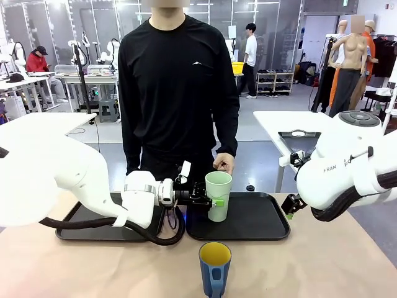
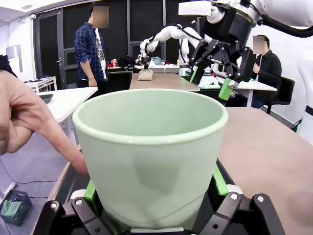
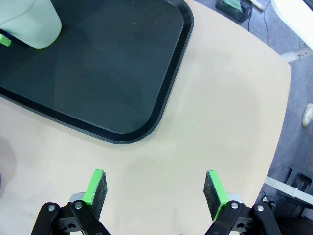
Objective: Sort and store the cups by type.
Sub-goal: Place the picked Reusable plastic cup into the Flat Tray indicated by the person.
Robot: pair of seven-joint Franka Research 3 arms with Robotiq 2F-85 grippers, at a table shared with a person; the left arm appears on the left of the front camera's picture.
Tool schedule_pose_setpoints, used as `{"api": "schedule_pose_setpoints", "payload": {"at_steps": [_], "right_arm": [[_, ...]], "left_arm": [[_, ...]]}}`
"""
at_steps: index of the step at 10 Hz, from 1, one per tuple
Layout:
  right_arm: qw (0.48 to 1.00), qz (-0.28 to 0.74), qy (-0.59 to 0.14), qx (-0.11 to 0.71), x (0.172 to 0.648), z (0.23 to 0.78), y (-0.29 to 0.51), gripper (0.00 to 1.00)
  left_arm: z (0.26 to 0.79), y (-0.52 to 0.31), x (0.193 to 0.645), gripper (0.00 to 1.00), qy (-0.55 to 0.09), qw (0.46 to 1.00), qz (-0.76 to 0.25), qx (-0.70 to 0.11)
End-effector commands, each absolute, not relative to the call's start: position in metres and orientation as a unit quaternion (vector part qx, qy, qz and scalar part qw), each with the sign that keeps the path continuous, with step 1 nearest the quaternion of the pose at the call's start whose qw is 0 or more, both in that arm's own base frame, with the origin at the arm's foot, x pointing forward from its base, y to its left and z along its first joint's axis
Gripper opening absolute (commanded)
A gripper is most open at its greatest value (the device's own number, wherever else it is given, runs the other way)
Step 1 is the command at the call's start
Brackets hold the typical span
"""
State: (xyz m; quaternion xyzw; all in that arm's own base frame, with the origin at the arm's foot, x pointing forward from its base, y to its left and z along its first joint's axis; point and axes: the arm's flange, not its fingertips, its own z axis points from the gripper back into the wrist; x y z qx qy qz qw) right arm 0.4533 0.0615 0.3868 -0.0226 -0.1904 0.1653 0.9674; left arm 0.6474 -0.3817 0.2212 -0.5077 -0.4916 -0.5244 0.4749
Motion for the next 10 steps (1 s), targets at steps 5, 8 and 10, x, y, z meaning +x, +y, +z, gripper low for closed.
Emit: {"api": "schedule_pose_setpoints", "payload": {"at_steps": [5, 8, 10], "right_arm": [[0.968, 0.164, -0.190, -0.023, 0.454, 0.387, 0.060, 1.00], [0.968, 0.164, -0.190, -0.023, 0.454, 0.387, 0.060, 1.00], [0.968, 0.164, -0.190, -0.023, 0.454, 0.387, 0.060, 1.00]], "left_arm": [[0.225, -0.370, 0.649, 1.00, -0.482, 0.477, -0.520, -0.519], [0.231, -0.354, 0.647, 1.00, -0.494, 0.485, -0.520, -0.501], [0.234, -0.340, 0.640, 1.00, -0.496, 0.493, -0.515, -0.496]]}}
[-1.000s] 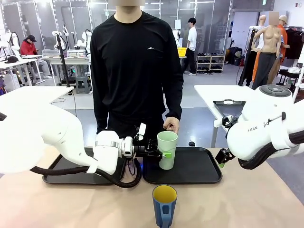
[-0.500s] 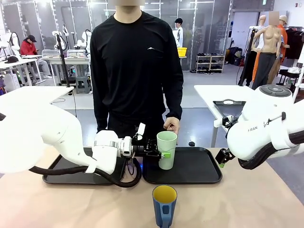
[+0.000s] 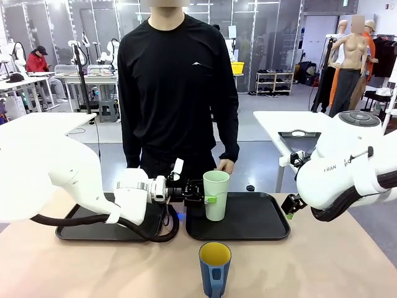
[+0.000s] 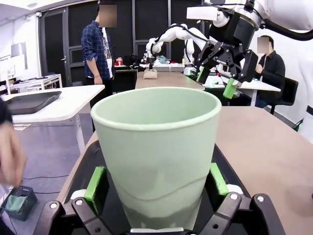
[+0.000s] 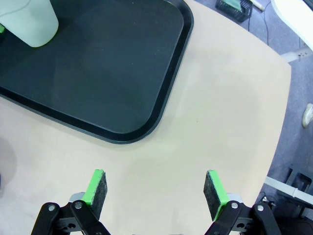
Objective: Sort and store the cups by type.
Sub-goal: Place the picked Reusable plastic cup into the Flat Tray indicated by the person.
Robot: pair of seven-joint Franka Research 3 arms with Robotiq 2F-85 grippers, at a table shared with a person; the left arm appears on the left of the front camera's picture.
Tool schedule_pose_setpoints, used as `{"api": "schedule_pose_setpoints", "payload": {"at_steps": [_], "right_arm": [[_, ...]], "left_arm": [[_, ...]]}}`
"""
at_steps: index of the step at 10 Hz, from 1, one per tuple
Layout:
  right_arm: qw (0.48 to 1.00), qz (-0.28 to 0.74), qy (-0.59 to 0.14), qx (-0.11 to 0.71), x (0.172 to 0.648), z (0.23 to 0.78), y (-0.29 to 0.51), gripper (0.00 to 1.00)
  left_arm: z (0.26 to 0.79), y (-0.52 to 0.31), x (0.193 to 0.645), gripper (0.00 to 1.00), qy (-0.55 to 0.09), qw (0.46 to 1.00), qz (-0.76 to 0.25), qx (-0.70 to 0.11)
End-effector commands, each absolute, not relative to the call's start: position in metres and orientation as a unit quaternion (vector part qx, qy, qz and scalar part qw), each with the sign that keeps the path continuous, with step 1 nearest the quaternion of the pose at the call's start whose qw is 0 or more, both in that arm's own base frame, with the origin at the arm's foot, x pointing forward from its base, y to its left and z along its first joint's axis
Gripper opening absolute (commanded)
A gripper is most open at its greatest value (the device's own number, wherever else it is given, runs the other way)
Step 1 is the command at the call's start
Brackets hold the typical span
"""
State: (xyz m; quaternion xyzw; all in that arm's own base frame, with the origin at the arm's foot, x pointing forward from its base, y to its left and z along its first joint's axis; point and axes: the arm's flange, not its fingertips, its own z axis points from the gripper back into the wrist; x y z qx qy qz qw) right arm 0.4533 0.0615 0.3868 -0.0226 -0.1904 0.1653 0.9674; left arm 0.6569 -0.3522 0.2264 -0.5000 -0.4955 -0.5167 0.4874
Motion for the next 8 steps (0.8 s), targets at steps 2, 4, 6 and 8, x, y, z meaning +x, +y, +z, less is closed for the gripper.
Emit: {"api": "schedule_pose_setpoints", "payload": {"at_steps": [2, 4, 6, 8], "right_arm": [[0.968, 0.164, -0.190, -0.023, 0.454, 0.387, 0.060, 1.00], [0.968, 0.164, -0.190, -0.023, 0.454, 0.387, 0.060, 1.00], [0.968, 0.164, -0.190, -0.023, 0.454, 0.387, 0.060, 1.00], [0.968, 0.164, -0.190, -0.023, 0.454, 0.387, 0.060, 1.00]], "left_arm": [[0.237, -0.324, 0.633, 1.00, -0.498, 0.502, -0.512, -0.487], [0.241, -0.312, 0.624, 1.00, -0.492, 0.504, -0.516, -0.488], [0.244, -0.299, 0.618, 1.00, -0.499, 0.509, -0.515, -0.476], [0.247, -0.285, 0.615, 1.00, -0.505, 0.519, -0.507, -0.467]]}}
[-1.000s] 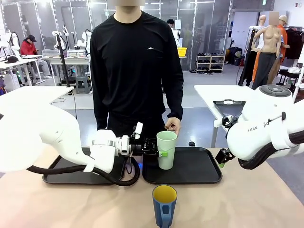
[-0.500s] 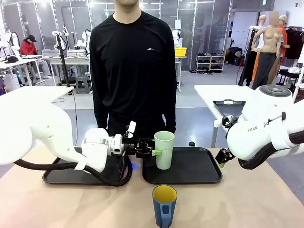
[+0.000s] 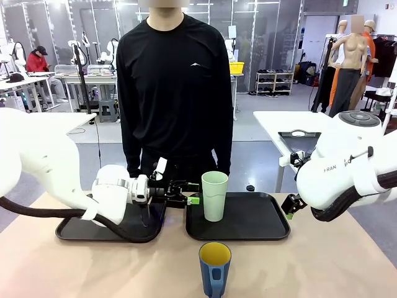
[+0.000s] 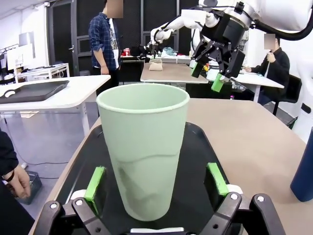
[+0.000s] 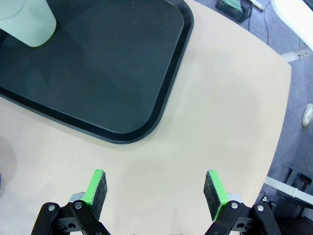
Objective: Sort and store the cups by type.
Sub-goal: Place the picked Reusable plastic cup into the Flat Tray indicated by the person, then pick up the Handle plastic cup and place it into the empty Flat Tray.
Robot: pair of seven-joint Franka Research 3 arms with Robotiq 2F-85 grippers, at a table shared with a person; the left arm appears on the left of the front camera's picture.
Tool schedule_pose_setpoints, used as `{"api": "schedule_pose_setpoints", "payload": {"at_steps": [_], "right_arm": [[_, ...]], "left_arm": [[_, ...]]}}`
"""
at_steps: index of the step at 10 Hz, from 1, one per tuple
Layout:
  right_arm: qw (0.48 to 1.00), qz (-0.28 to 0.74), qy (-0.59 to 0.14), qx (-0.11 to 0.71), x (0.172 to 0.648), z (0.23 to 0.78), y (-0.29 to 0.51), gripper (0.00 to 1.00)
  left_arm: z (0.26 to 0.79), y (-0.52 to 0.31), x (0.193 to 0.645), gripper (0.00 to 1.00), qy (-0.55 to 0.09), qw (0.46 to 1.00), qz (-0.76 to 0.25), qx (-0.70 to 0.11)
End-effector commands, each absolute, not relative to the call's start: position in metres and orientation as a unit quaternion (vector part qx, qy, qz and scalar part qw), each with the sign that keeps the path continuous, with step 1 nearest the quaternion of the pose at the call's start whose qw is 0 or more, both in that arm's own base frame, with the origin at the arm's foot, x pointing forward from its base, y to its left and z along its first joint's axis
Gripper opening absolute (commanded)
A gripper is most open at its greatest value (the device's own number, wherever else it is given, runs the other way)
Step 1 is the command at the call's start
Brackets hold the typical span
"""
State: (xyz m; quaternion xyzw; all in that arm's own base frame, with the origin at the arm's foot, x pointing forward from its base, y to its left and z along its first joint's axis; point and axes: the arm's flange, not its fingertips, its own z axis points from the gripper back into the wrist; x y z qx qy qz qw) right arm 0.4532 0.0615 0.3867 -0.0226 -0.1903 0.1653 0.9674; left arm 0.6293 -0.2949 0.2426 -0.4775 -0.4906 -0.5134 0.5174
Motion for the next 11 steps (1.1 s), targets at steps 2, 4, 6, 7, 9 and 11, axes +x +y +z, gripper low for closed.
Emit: {"api": "schedule_pose_setpoints", "payload": {"at_steps": [2, 4, 6, 7, 9, 11], "right_arm": [[0.968, 0.164, -0.190, -0.023, 0.454, 0.387, 0.060, 1.00], [0.968, 0.164, -0.190, -0.023, 0.454, 0.387, 0.060, 1.00], [0.968, 0.164, -0.190, -0.023, 0.454, 0.387, 0.060, 1.00], [0.968, 0.164, -0.190, -0.023, 0.454, 0.387, 0.060, 1.00], [0.968, 0.164, -0.190, -0.023, 0.454, 0.387, 0.060, 1.00], [0.968, 0.164, -0.190, -0.023, 0.454, 0.387, 0.060, 1.00]], "left_arm": [[0.251, -0.277, 0.613, 1.00, -0.513, 0.515, -0.504, -0.466], [0.247, -0.280, 0.626, 1.00, -0.498, 0.521, -0.511, -0.469], [0.247, -0.280, 0.626, 1.00, -0.498, 0.521, -0.511, -0.469], [0.247, -0.280, 0.626, 1.00, -0.498, 0.521, -0.511, -0.469], [0.247, -0.280, 0.626, 1.00, -0.498, 0.521, -0.511, -0.469], [0.247, -0.280, 0.626, 1.00, -0.498, 0.521, -0.511, -0.469]]}}
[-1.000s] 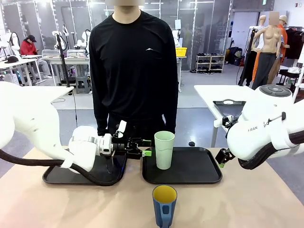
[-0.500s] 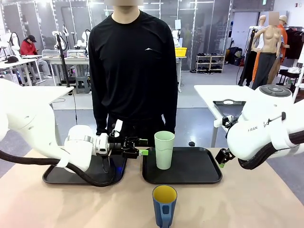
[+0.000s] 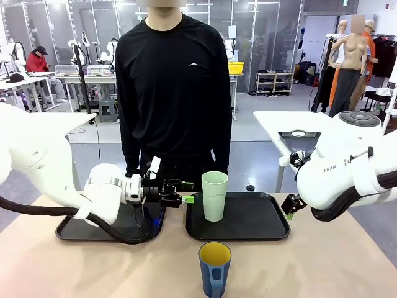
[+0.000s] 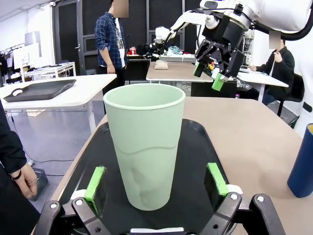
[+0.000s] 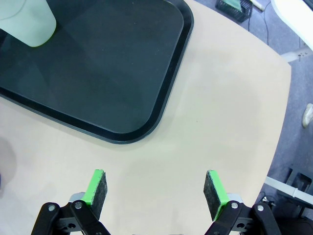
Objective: Sort and store the cups by type.
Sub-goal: Pick up the Handle plastic cup and place it into the empty Flat Tray.
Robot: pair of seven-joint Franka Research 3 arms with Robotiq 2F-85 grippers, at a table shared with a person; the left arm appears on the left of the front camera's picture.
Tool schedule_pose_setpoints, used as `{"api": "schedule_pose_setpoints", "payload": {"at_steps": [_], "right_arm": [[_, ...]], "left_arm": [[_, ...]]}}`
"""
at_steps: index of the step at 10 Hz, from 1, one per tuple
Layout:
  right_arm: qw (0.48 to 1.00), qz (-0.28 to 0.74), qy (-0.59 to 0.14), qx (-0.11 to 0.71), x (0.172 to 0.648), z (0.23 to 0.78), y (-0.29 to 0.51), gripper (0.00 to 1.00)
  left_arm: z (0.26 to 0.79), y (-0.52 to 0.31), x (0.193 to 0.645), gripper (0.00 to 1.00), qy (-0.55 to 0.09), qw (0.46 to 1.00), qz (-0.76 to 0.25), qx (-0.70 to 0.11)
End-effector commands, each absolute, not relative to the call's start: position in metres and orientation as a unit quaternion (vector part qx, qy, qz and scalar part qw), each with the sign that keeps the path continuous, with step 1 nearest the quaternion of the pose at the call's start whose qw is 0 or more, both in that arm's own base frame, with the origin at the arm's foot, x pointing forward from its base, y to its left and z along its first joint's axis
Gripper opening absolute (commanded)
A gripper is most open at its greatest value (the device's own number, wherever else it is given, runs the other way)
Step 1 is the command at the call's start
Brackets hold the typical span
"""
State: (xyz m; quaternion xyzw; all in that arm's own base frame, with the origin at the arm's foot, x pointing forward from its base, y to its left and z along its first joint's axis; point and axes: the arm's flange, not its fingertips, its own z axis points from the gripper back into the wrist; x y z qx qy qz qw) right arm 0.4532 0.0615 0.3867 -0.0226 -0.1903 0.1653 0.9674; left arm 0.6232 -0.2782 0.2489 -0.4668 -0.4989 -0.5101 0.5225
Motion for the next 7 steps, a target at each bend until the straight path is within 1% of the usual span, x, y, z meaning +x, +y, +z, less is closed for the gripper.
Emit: {"api": "schedule_pose_setpoints", "payload": {"at_steps": [1, 2, 3, 5, 7], "right_arm": [[0.968, 0.164, -0.190, -0.023, 0.454, 0.387, 0.060, 1.00], [0.968, 0.164, -0.190, -0.023, 0.454, 0.387, 0.060, 1.00], [0.968, 0.164, -0.190, -0.023, 0.454, 0.387, 0.060, 1.00], [0.968, 0.164, -0.190, -0.023, 0.454, 0.387, 0.060, 1.00], [0.968, 0.164, -0.190, -0.023, 0.454, 0.387, 0.060, 1.00]], "left_arm": [[0.247, -0.280, 0.626, 1.00, -0.498, 0.521, -0.511, -0.469], [0.249, -0.278, 0.623, 1.00, -0.499, 0.522, -0.510, -0.467], [0.264, -0.265, 0.608, 1.00, -0.492, 0.527, -0.521, -0.456], [0.289, -0.233, 0.577, 1.00, -0.502, 0.527, -0.520, -0.446], [0.305, -0.200, 0.550, 1.00, -0.490, 0.538, -0.540, -0.423]]}}
